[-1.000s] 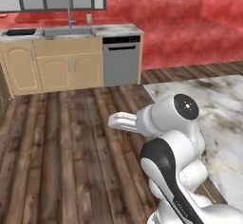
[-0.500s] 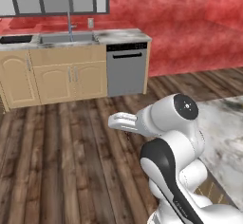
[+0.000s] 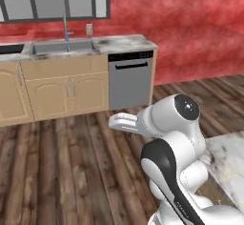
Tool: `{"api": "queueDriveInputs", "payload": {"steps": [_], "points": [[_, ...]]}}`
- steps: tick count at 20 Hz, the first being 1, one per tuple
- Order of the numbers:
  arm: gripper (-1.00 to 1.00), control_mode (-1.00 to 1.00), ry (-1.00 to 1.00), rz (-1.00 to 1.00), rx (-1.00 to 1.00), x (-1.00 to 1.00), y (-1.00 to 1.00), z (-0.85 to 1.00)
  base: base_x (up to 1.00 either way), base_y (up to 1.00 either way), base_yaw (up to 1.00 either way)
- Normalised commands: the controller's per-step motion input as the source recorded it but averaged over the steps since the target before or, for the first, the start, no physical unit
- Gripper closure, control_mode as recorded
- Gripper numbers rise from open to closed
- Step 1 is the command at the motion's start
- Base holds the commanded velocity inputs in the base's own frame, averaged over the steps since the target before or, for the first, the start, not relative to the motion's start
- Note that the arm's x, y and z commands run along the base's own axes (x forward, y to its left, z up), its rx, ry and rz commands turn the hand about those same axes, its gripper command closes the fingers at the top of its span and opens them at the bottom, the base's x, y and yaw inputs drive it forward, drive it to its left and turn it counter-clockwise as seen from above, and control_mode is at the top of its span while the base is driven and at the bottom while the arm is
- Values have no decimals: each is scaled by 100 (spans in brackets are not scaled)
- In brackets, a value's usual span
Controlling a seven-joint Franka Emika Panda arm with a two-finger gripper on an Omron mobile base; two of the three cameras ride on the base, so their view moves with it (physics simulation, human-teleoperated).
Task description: Take the fish out of the fridge, briefly rinse it in the sink, and place it on the tray next to the sink.
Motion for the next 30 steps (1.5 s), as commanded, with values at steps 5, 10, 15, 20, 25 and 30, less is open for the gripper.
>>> {"api": "queueDriveInputs", "payload": {"steps": [5, 10, 15, 20, 25, 30], "points": [[100, 100, 0, 0, 0, 0, 0, 0, 100, 31, -3], [100, 100, 0, 0, 0, 0, 0, 0, 100, 40, 0], [100, 100, 0, 0, 0, 0, 0, 0, 100, 32, 0], [100, 100, 0, 0, 0, 0, 0, 0, 100, 8, 0], [100, 100, 0, 0, 0, 0, 0, 0, 100, 0, 0], [100, 100, 0, 0, 0, 0, 0, 0, 100, -6, 0]]}}
